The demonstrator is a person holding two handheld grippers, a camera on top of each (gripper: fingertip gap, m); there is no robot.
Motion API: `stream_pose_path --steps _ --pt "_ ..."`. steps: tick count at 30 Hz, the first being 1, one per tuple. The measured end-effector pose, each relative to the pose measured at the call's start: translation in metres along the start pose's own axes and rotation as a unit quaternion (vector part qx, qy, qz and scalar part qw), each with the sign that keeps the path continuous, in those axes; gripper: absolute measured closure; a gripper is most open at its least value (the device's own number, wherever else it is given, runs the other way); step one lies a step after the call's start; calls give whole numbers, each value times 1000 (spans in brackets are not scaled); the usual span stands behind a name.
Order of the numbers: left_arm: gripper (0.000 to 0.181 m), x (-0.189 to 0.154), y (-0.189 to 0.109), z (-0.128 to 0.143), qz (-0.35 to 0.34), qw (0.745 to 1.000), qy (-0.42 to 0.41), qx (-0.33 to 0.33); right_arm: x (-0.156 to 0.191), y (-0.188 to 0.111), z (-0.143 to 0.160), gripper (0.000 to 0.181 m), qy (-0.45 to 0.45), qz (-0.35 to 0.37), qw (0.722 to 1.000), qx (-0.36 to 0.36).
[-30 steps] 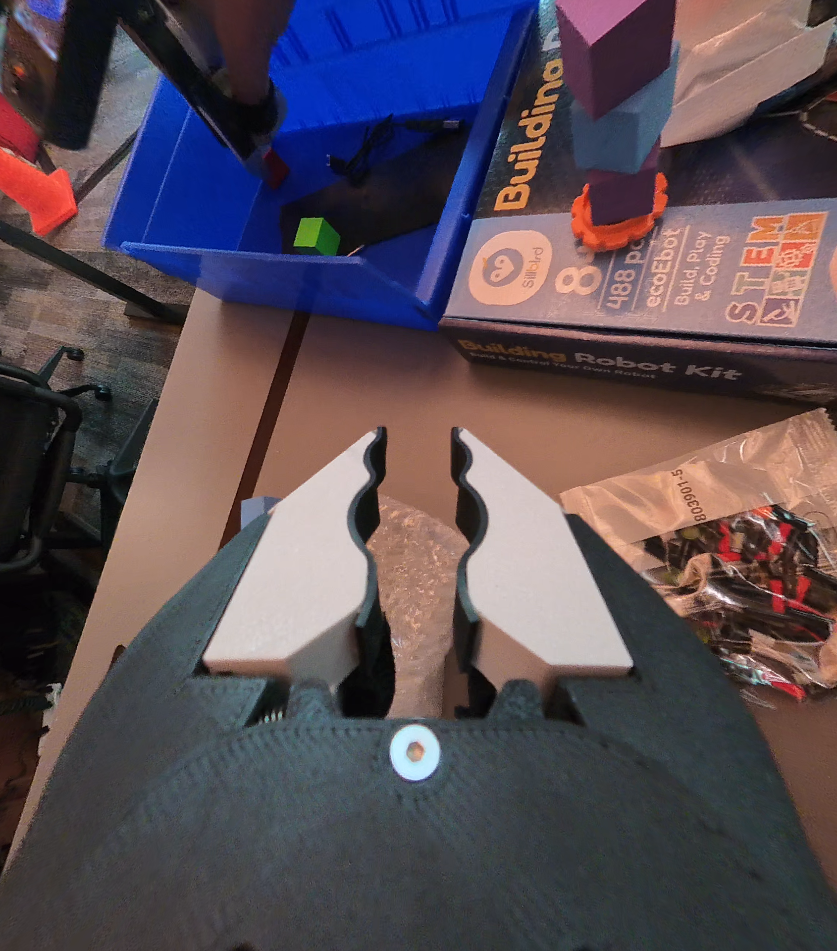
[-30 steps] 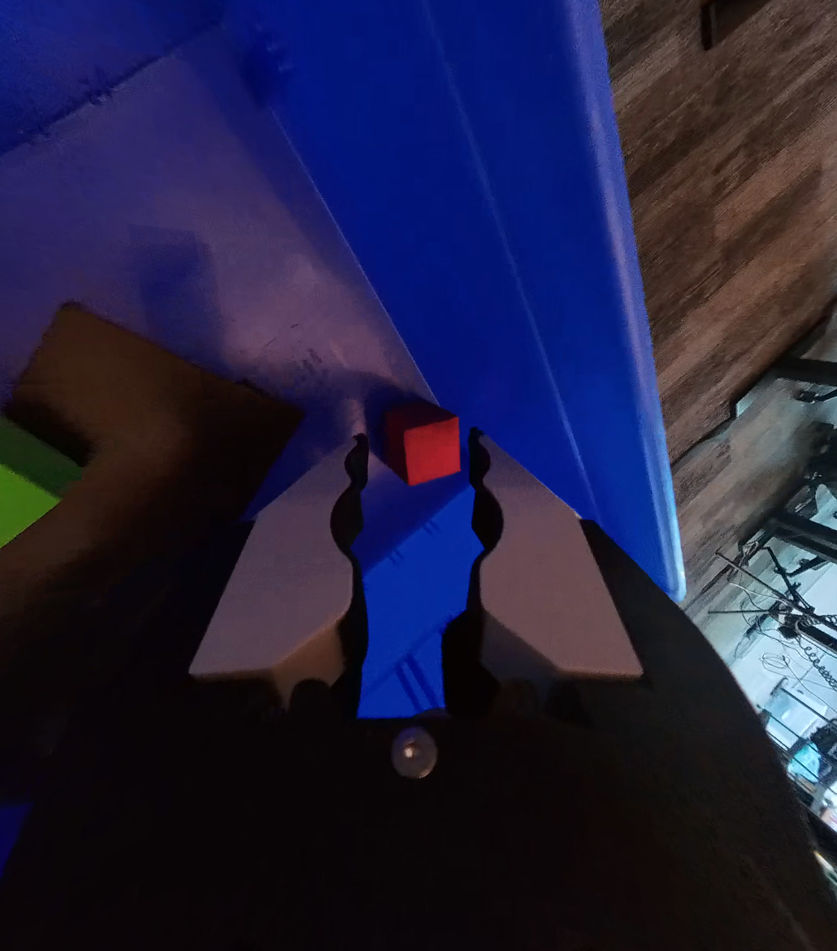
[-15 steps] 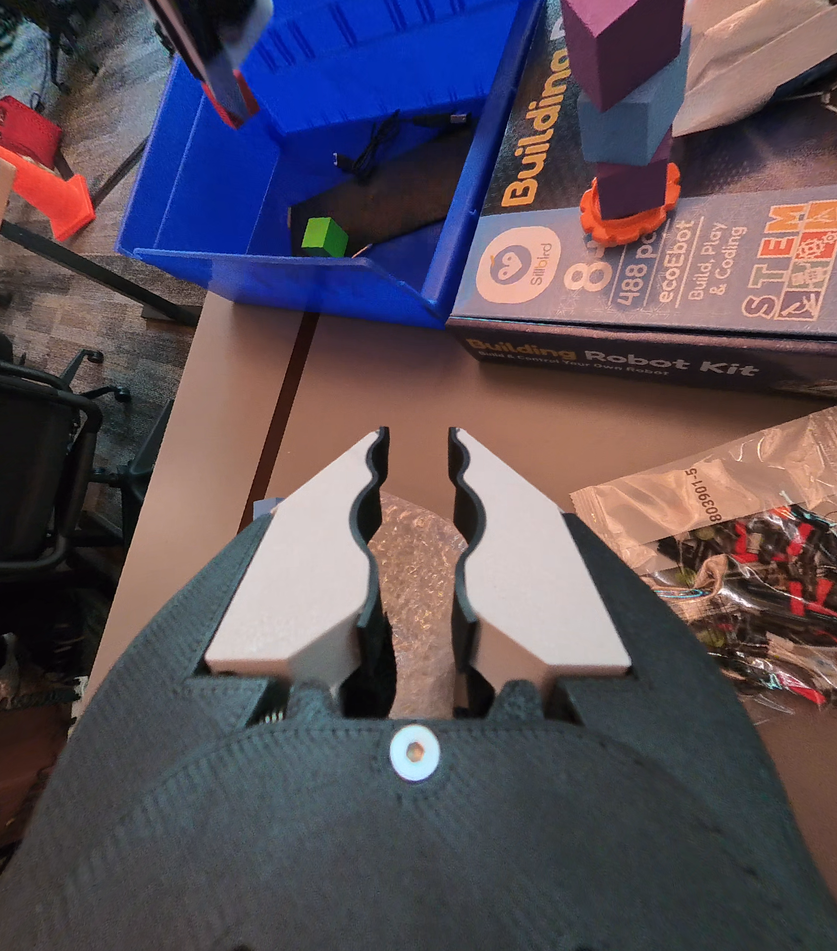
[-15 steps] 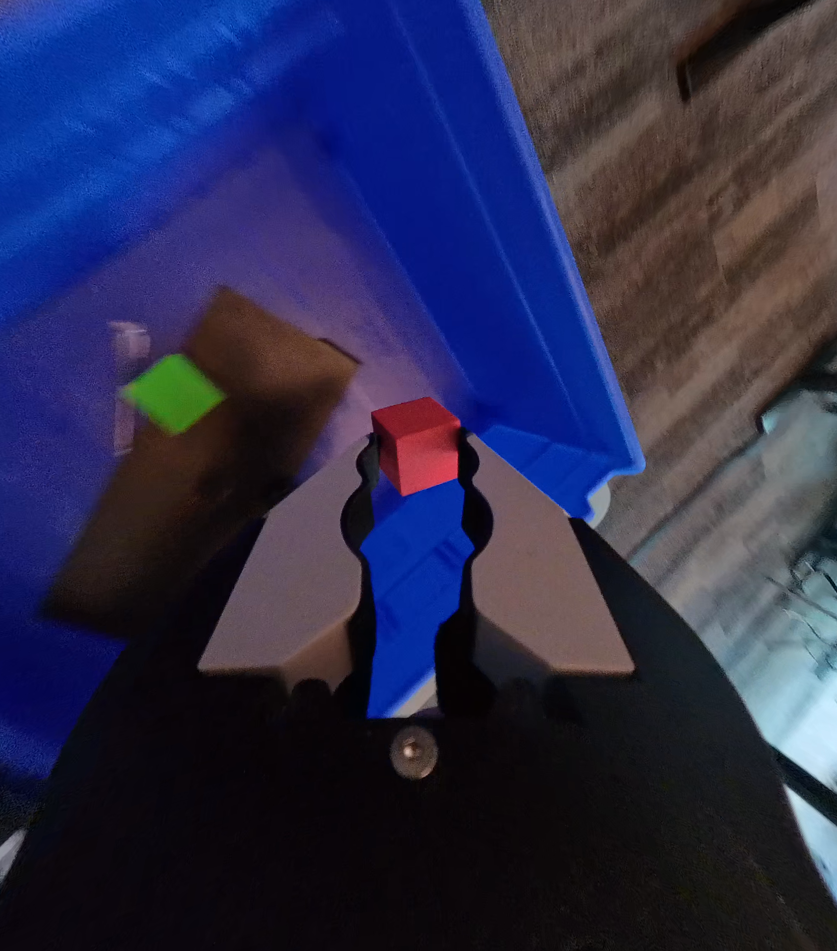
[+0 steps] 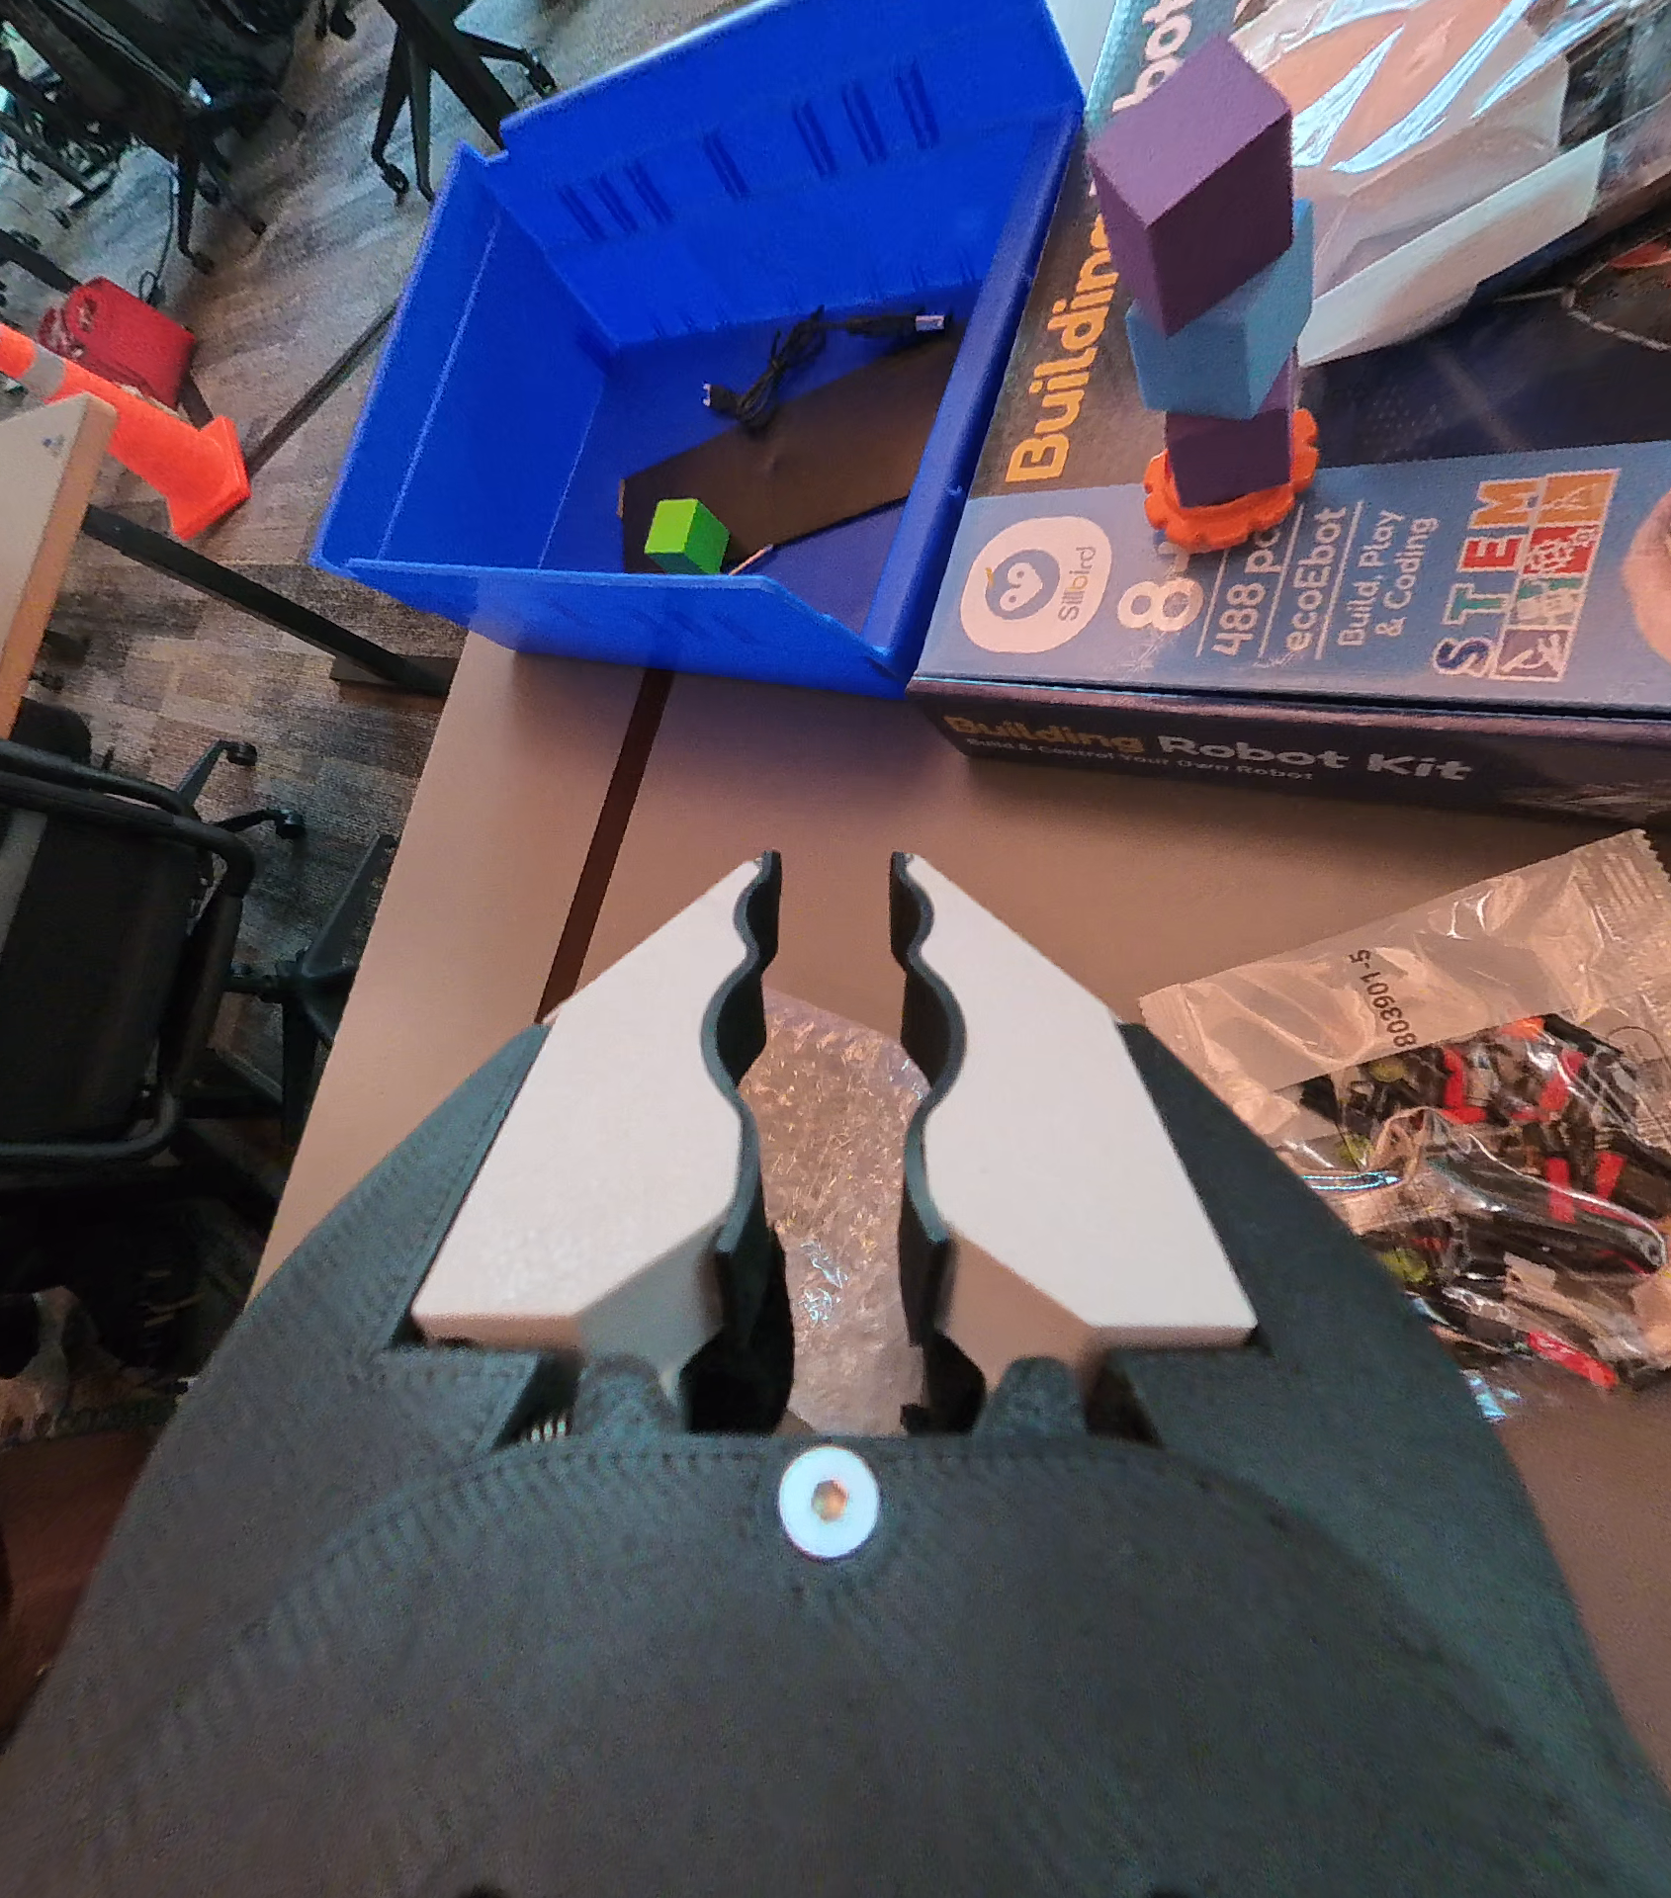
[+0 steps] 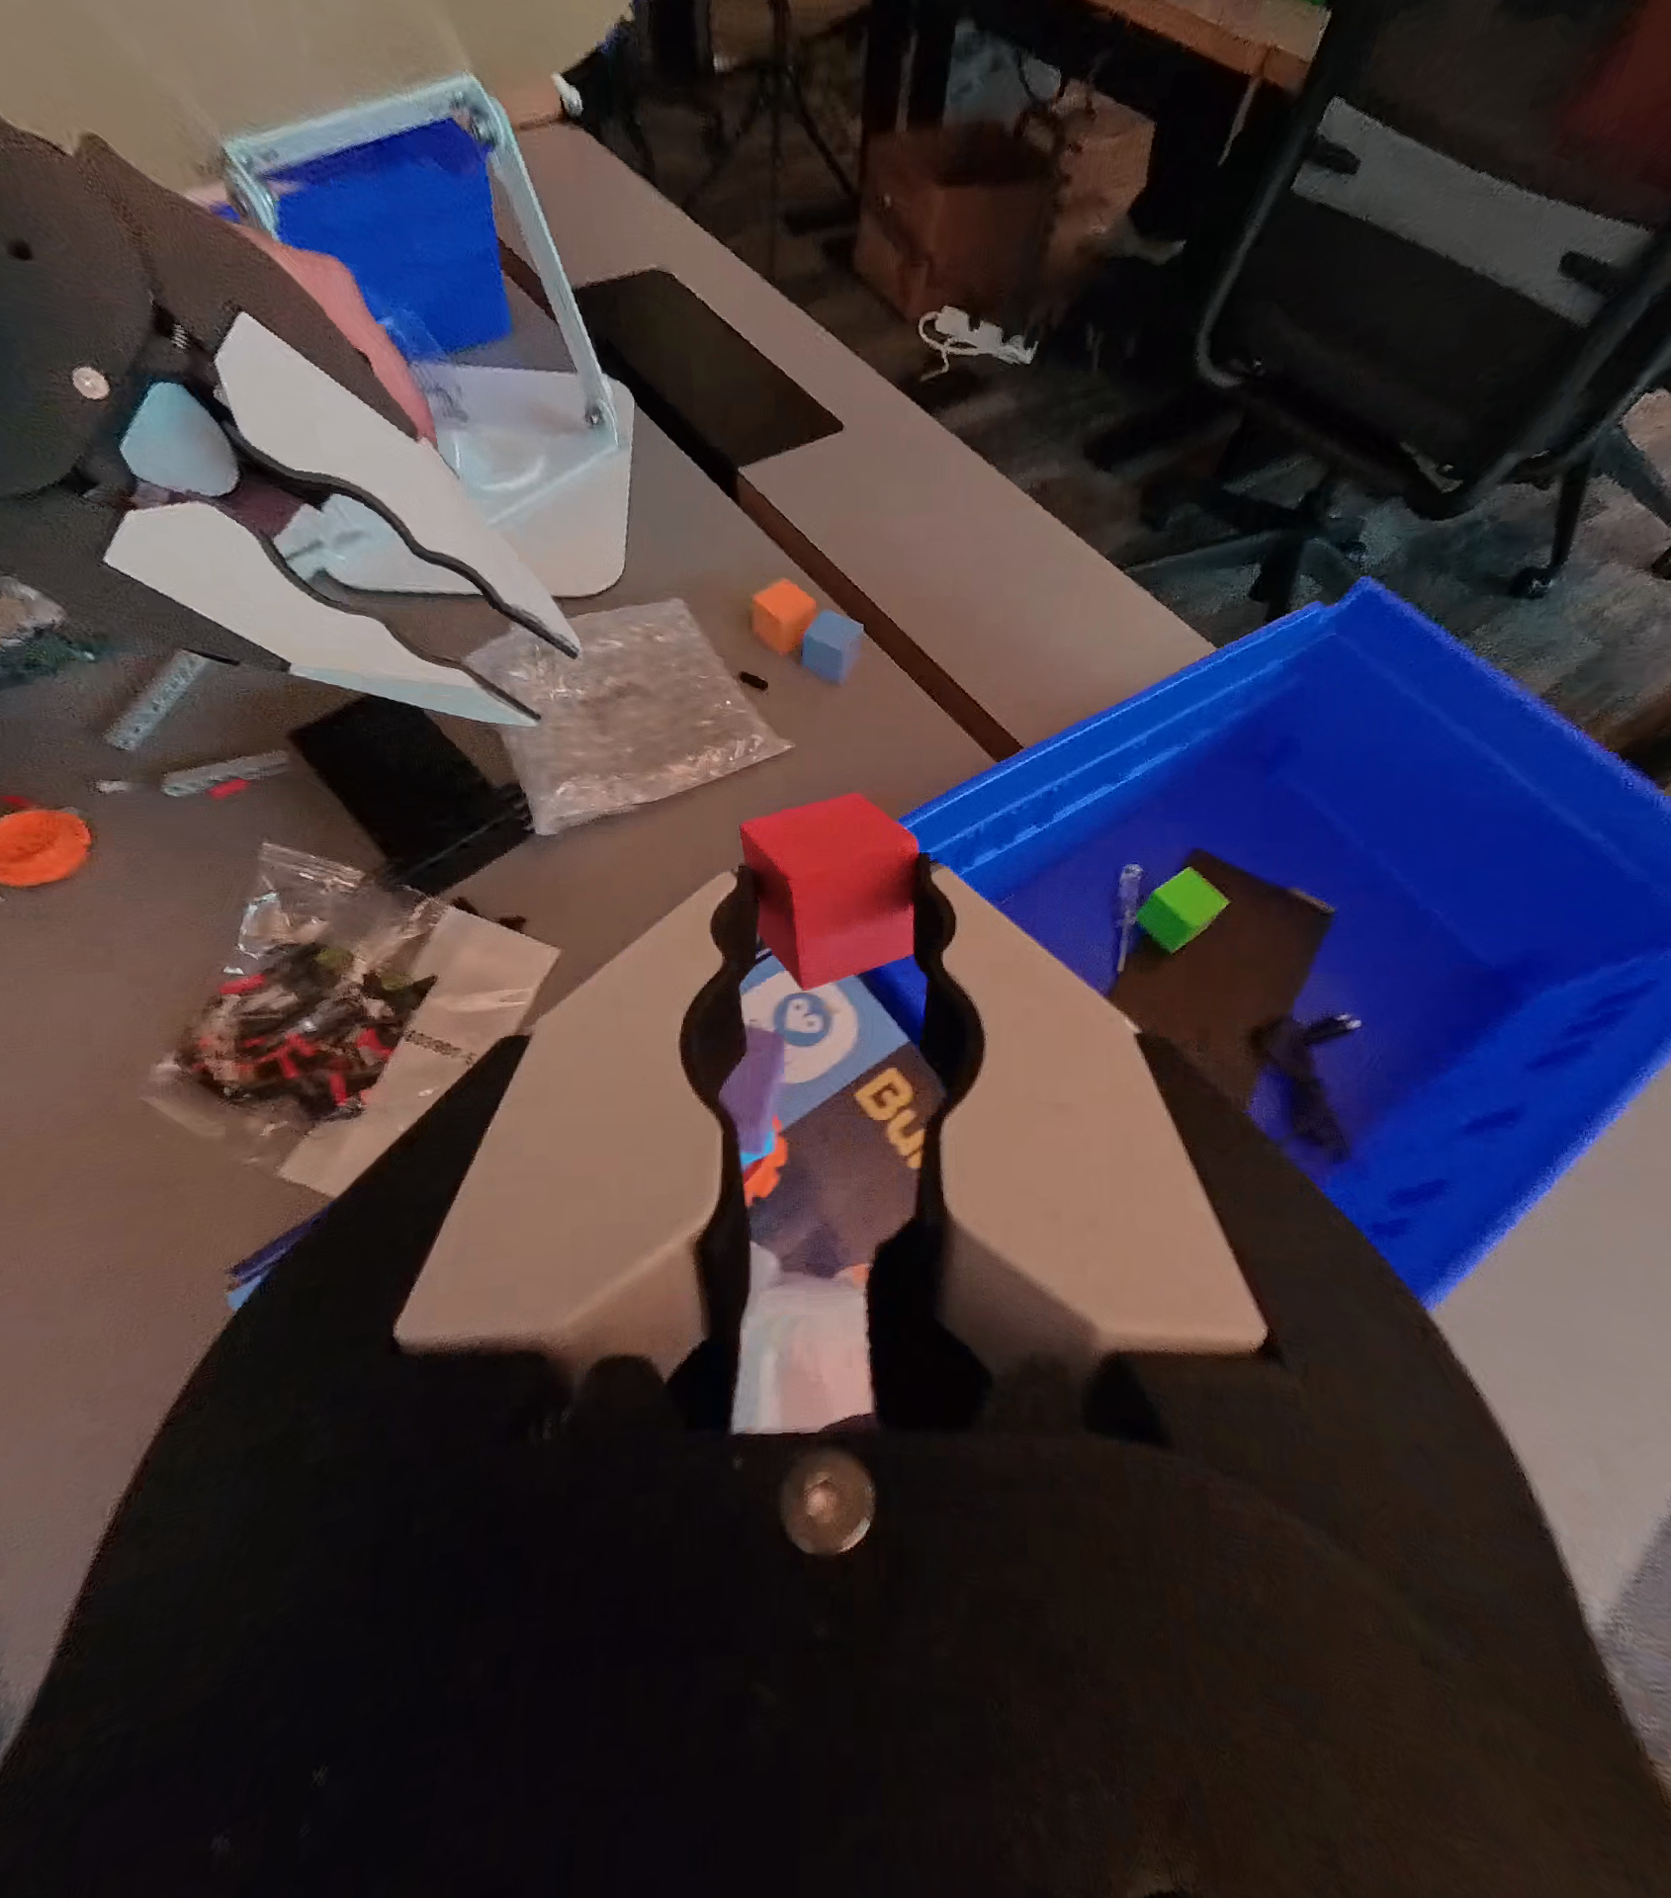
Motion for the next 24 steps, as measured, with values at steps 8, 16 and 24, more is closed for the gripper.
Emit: stream_pose_path --steps 8,16,24 --pt "162 1 -6 -6 0 1000 -1 -15 15 -9 27 152 73 -26 996 -34" --pt "162 0 -7 -9 6 1000 1 -23 17 -19 11 152 88 -15 993 -78" --pt "162 -2 -9 -11 0 1000 12 -21 25 -15 31 152 95 1 990 -107"
Point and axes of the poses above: each gripper's, where its closed fingertips meet, y out along the fingers, z out of its underside, x = y × z across the jaws, the point moved 4 cm from there along -y, back along the fingers, and after that the axes turned 7 degrees about z, right-handed, at the moved point
